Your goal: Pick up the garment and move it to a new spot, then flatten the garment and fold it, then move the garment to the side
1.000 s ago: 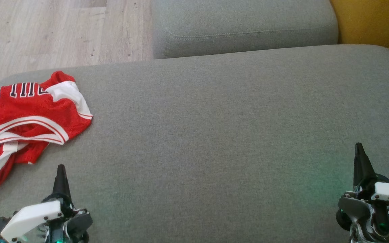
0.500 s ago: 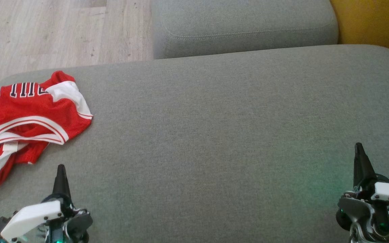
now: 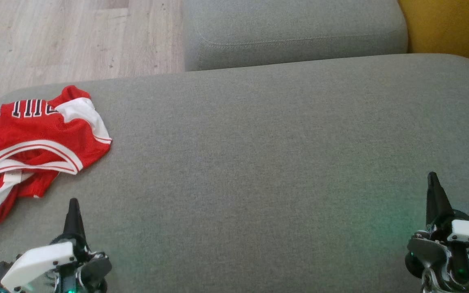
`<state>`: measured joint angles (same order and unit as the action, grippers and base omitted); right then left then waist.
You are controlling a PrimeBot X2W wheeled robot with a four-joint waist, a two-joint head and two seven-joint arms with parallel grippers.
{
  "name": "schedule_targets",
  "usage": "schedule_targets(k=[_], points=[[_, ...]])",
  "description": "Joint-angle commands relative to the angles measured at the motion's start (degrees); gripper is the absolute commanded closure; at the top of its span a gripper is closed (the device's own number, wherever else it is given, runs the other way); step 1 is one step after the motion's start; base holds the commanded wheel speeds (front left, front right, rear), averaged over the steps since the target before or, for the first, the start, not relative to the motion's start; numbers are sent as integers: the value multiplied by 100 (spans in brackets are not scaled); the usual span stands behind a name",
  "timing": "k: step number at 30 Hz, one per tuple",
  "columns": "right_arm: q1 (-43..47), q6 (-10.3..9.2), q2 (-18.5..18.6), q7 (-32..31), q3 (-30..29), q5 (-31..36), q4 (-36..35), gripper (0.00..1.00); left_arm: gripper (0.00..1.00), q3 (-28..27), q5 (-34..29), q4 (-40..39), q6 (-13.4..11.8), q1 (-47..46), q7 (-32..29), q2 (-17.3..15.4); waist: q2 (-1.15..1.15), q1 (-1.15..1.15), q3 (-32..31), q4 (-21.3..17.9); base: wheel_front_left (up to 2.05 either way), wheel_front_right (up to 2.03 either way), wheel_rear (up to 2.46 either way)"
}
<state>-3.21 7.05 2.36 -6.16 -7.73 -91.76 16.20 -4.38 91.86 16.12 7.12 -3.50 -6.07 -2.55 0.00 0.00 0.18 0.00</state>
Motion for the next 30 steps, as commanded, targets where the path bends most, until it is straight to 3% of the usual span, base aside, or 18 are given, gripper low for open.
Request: schedule_targets(k=[1,11,30], points=[[0,0,0,0,0,0,0,0,0,0,1,0,0,0,0,0,0,0,0,0,0,0,0],[68,1,13,128,126,224,124,0,0,118,-129,124,-43,76,129,-2,0,0,-2,-6,0,0,0],[75,8,21,450,436,1939,-140,0,0,302,-1367,28,-225,119,450,-31,0,0,4,-9,0,0,0]])
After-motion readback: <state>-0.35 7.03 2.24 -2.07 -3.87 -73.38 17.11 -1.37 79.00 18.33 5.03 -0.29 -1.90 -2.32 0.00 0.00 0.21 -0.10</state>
